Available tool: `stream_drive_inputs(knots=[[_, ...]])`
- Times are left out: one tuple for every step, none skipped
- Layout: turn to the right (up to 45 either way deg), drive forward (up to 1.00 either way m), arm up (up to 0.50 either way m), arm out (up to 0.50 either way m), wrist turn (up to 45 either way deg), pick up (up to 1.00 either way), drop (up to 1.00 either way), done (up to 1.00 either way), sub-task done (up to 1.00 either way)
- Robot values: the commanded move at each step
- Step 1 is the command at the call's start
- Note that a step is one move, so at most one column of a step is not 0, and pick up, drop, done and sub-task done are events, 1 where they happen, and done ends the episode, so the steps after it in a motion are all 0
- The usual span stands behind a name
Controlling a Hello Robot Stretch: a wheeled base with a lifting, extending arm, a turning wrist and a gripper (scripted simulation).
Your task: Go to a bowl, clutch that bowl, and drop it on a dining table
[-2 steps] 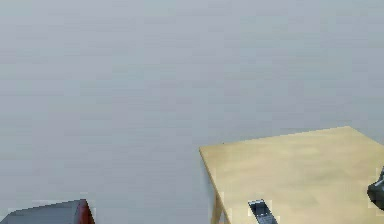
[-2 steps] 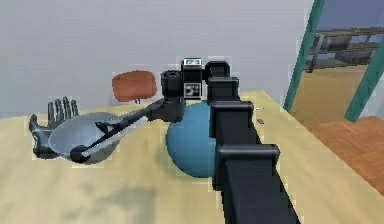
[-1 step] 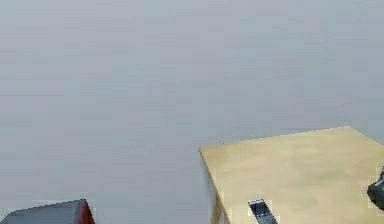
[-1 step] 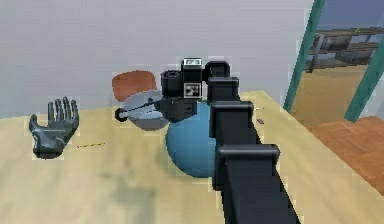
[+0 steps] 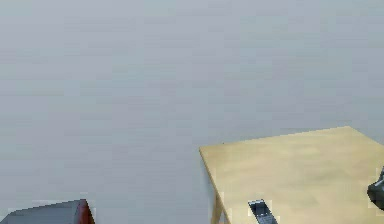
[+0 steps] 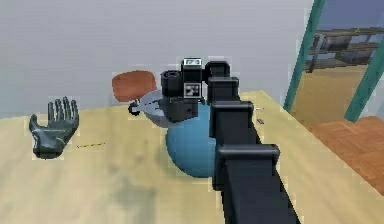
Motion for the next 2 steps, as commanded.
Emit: stream_drive_inputs(knots=[[0.0,0.0,-0.32,0.0,0.0,0.0,0.0,0.0,0.0],[0.0,0.0,0.0,0.0,0.0,0.0,1.0,0.0,0.0]])
